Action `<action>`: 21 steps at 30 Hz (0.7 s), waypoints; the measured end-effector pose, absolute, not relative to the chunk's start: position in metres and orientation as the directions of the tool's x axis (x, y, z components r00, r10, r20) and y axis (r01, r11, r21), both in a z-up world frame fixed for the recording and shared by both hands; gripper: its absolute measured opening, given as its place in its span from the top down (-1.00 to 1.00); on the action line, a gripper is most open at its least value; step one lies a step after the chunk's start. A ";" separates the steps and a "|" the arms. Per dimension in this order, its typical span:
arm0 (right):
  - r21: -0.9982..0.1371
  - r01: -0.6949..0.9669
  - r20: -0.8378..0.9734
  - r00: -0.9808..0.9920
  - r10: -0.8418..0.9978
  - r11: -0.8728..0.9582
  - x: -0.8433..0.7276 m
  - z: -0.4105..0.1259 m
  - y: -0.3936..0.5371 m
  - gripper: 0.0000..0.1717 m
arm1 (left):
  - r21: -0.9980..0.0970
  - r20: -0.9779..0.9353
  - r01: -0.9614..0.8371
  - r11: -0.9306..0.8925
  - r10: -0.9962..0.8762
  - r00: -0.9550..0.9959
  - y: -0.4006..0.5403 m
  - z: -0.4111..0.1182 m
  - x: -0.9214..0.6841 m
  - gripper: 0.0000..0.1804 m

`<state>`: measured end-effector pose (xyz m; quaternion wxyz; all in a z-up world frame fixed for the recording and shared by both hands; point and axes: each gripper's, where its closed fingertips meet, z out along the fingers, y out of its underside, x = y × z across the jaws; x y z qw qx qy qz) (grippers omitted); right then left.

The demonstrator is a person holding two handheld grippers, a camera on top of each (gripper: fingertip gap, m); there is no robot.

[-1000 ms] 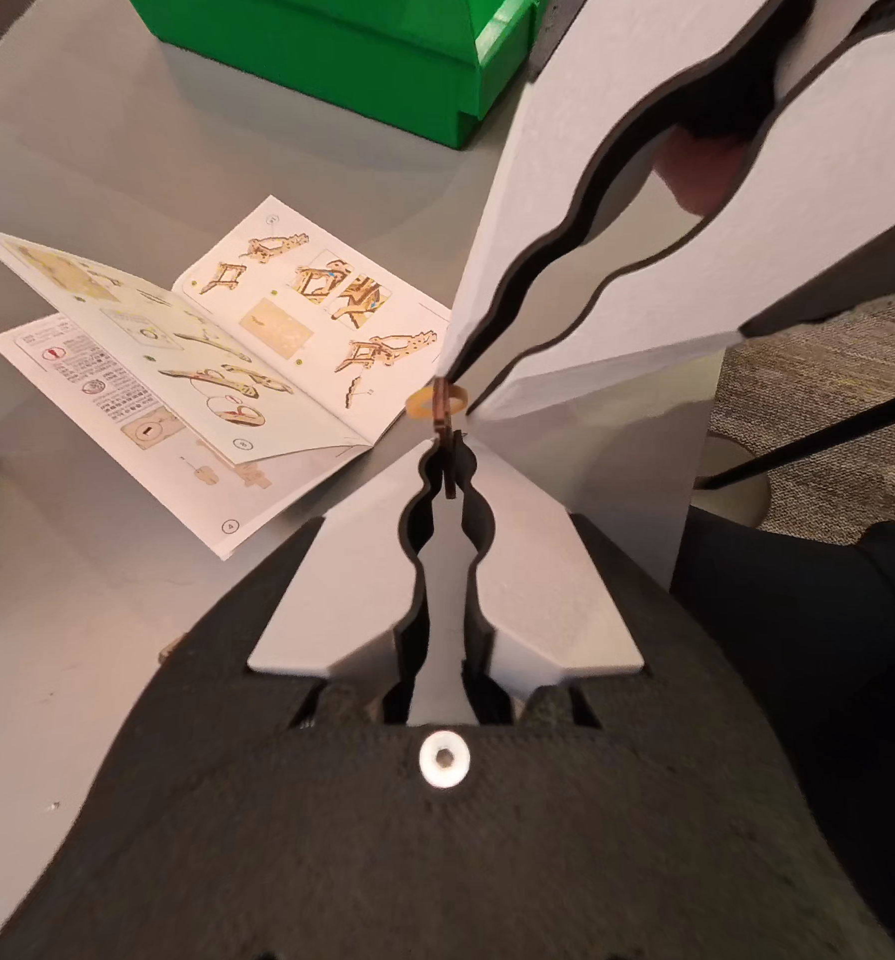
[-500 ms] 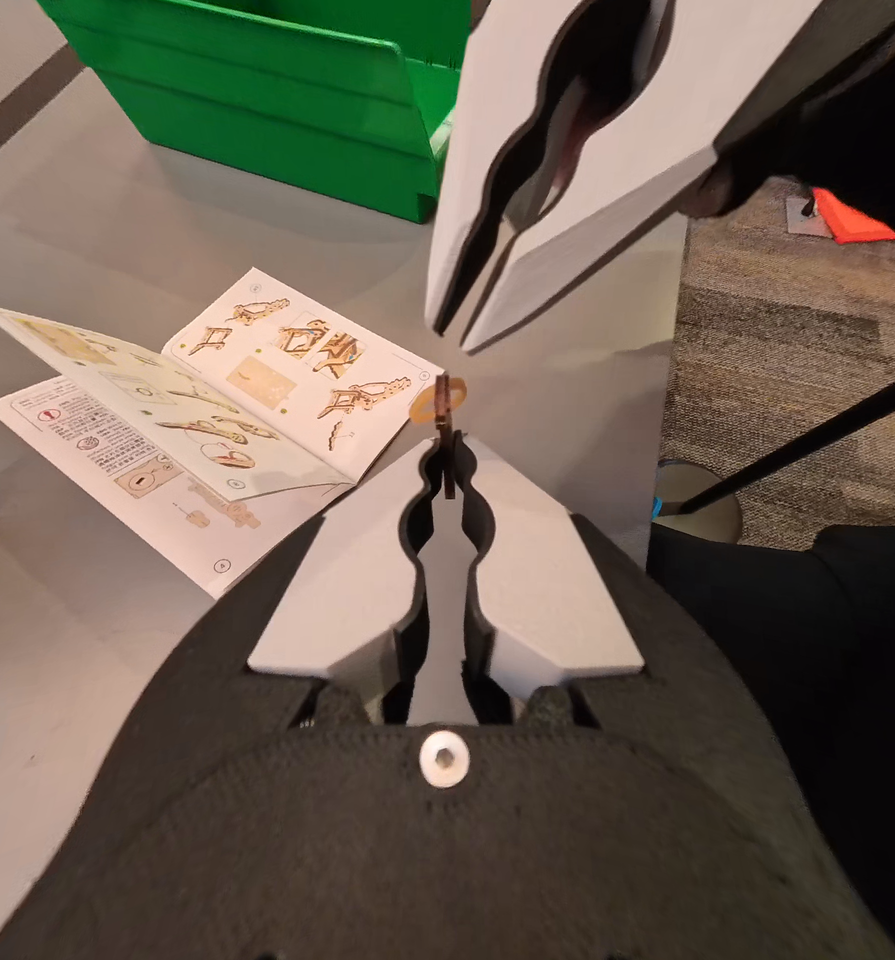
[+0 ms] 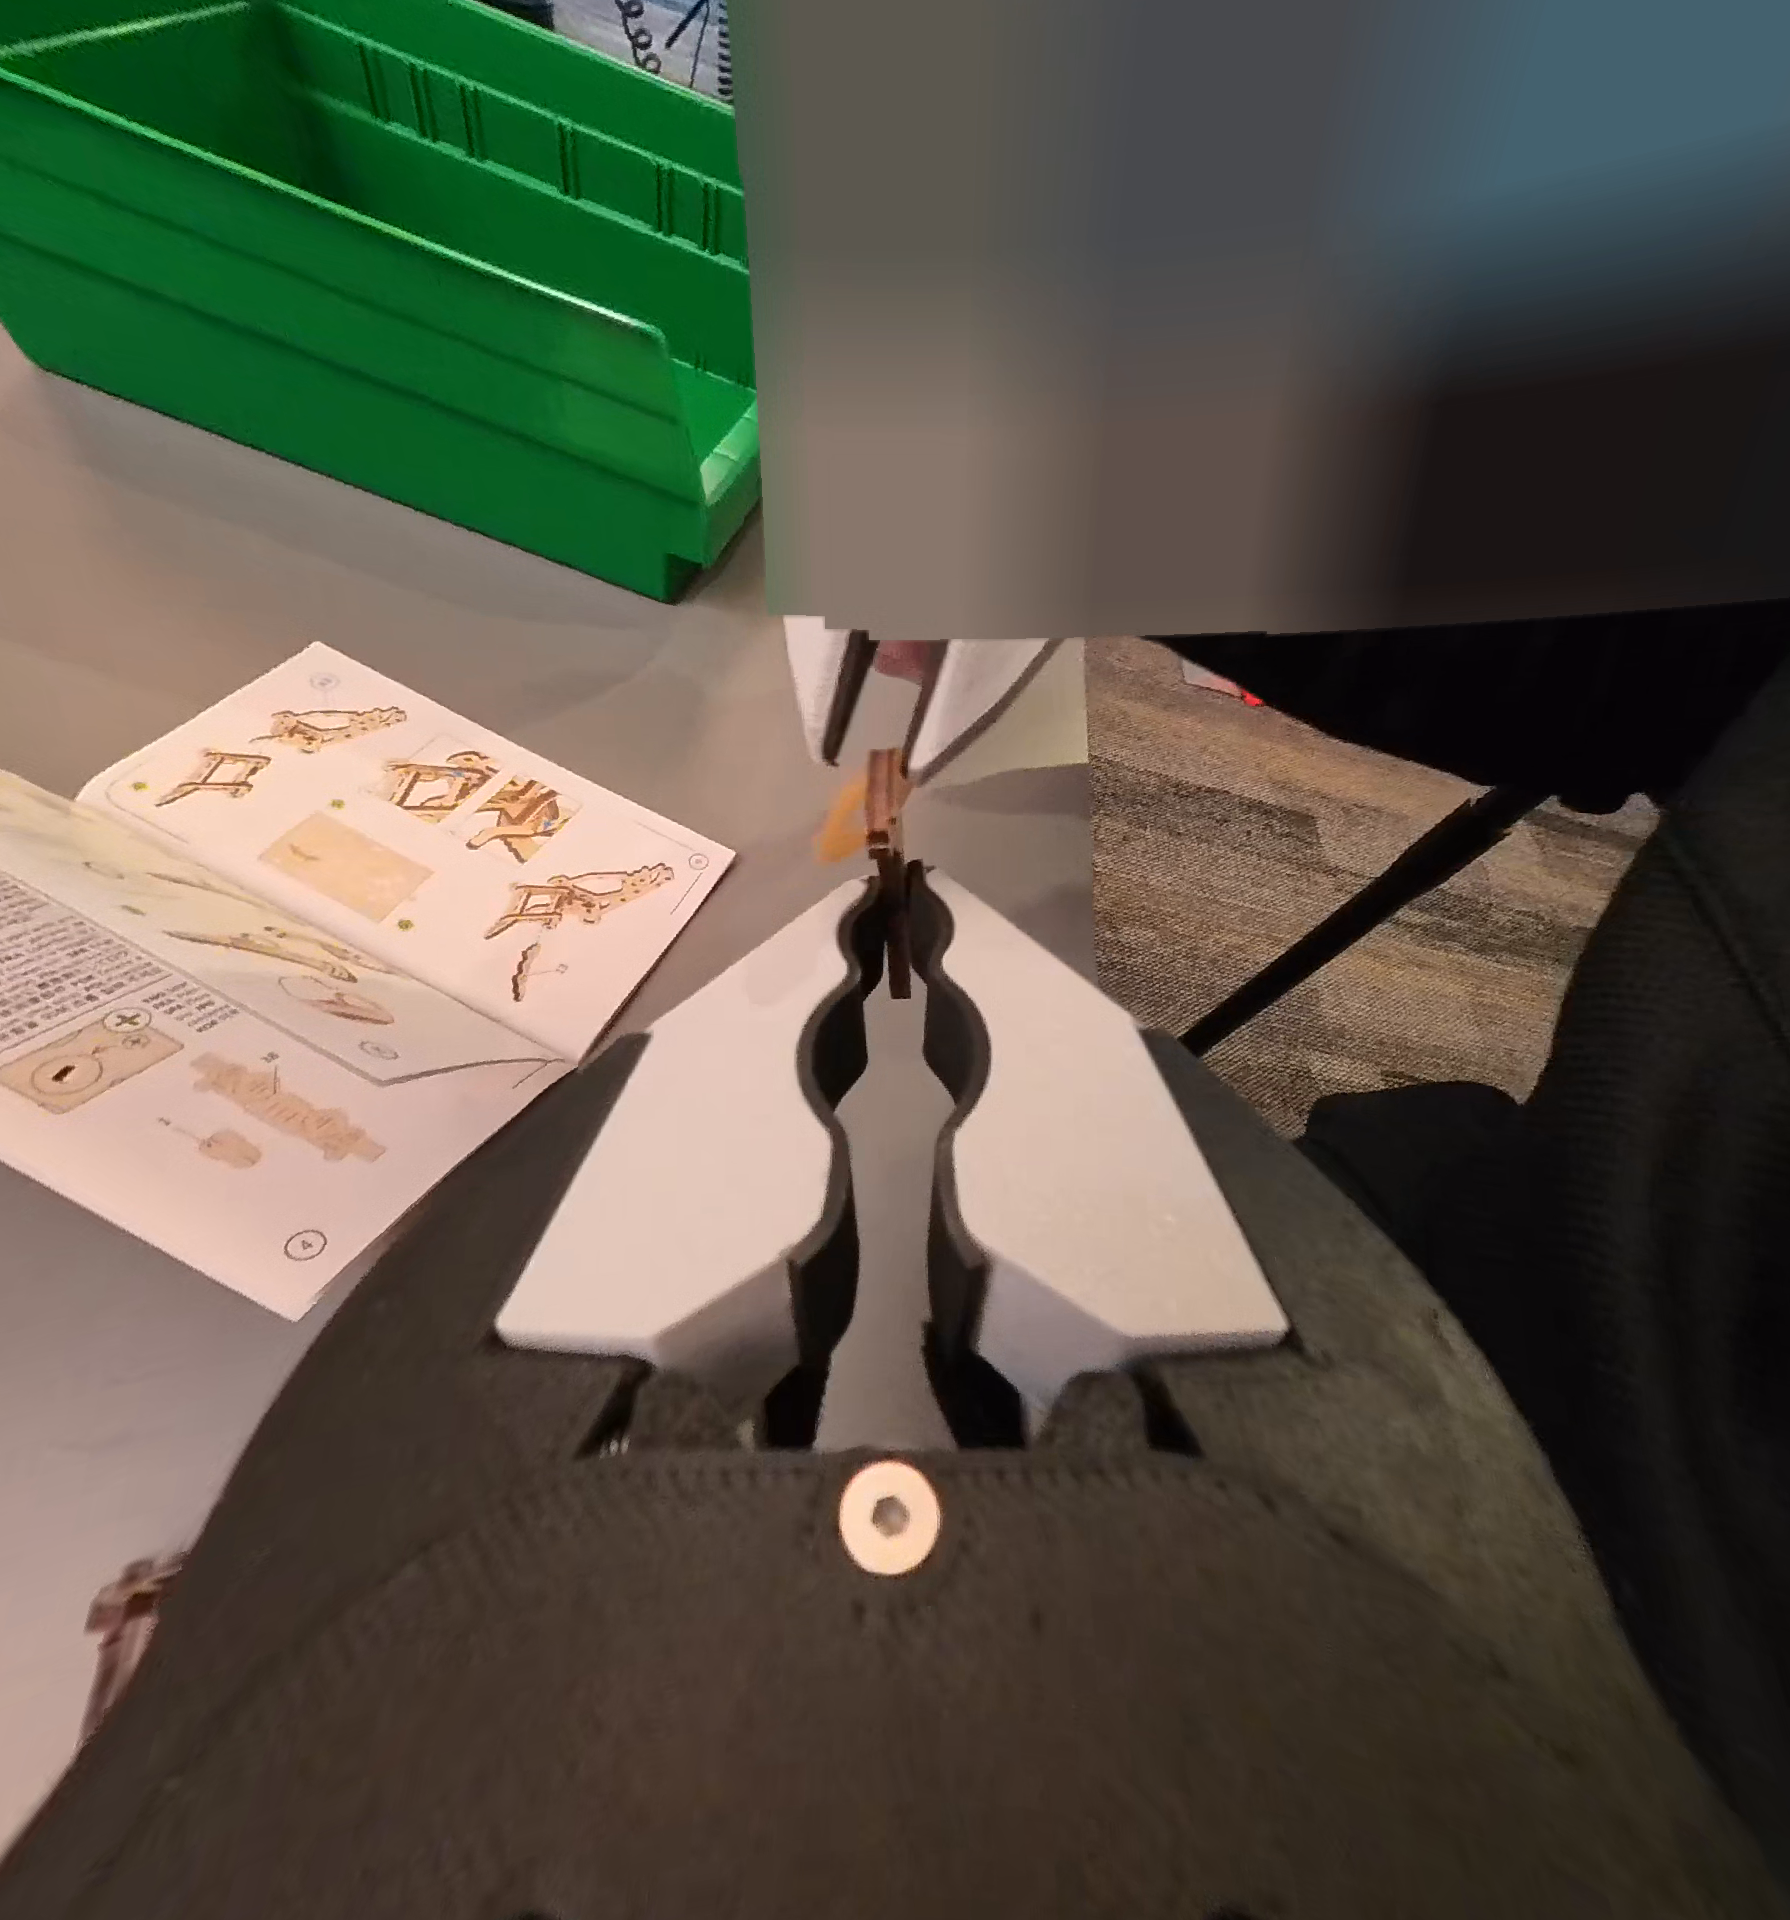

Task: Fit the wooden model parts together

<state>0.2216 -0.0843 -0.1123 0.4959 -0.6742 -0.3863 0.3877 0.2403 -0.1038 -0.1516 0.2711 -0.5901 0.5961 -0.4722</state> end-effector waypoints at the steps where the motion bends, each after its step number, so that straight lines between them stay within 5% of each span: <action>1: -0.971 0.123 -0.143 0.397 0.907 -0.207 0.221 -0.110 -0.084 0.92 | -0.883 0.249 -0.443 -0.154 -0.954 -0.165 -0.105 -0.150 0.241 0.98; 10: -0.962 -0.030 -0.269 0.279 0.922 -0.272 0.224 -0.100 -0.091 0.76 | -0.886 0.350 -0.394 -0.243 -0.909 -0.225 -0.111 -0.136 0.241 0.98; 21: -0.970 0.196 -0.017 0.538 0.843 -0.145 0.225 -0.105 -0.077 1.00 | -0.816 0.479 -0.437 -0.379 -0.866 -0.144 -0.100 -0.140 0.244 0.99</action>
